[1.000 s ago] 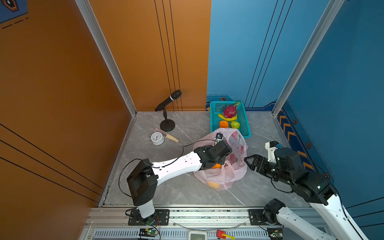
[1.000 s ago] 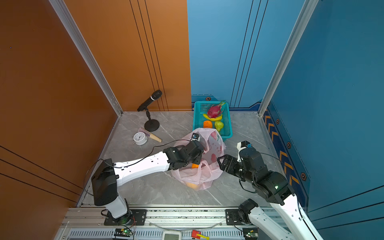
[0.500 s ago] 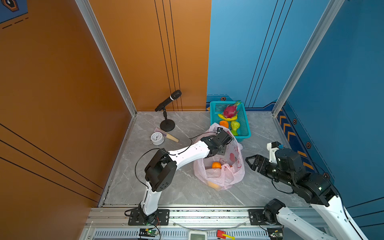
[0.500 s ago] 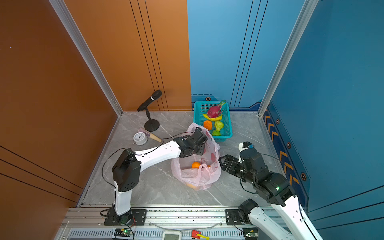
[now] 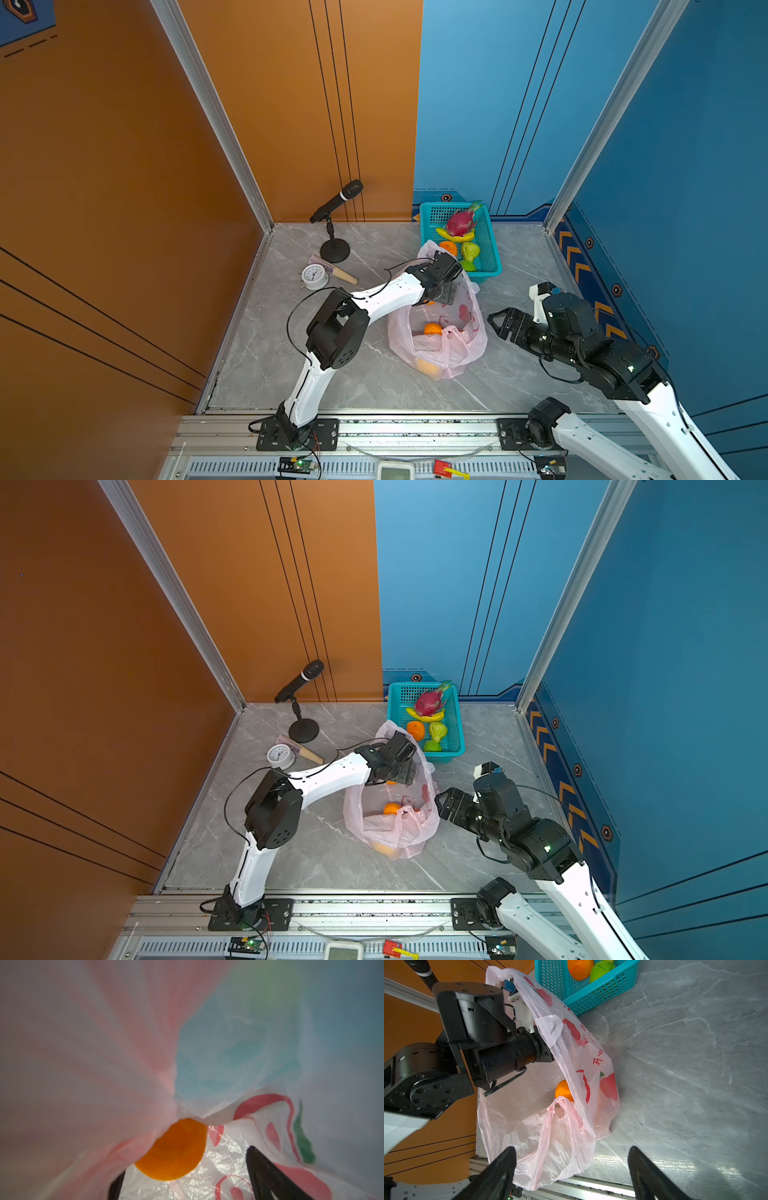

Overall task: Untie the knot of the plastic bag and take out the fruit
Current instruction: 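Grasp an orange inside the pink bag with the left gripper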

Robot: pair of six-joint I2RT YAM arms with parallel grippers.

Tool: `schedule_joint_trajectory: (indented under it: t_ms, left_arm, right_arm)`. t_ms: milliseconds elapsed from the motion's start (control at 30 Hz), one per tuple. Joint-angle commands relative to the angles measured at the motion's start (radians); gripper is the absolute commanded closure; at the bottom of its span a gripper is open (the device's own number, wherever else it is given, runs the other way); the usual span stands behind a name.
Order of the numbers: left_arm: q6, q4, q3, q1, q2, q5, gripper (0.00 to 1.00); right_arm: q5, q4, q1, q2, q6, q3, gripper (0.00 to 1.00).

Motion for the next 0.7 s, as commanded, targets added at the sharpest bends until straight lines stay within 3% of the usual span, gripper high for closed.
schedule_joint_trajectory:
  t_ms: [0,533,667]
  left_arm:
    - [0.030,-0.022,0.034,0.016,0.036,0.021,0.09]
    - [0.062,-0.008,0.066,0.036,0.118,0.049,0.13]
    - [0.062,-0.009,0.071,0.041,0.107,0.055,0.27]
  right_arm:
    - [0.004,-0.036,0.006,0.009,0.016,0.027,0.15]
    - [-0.038,-0.039,0.011,0.023,0.012,0.034,0.14]
    - [-0.114,0.025,0.027,0.039,0.002,0.033,0.14]
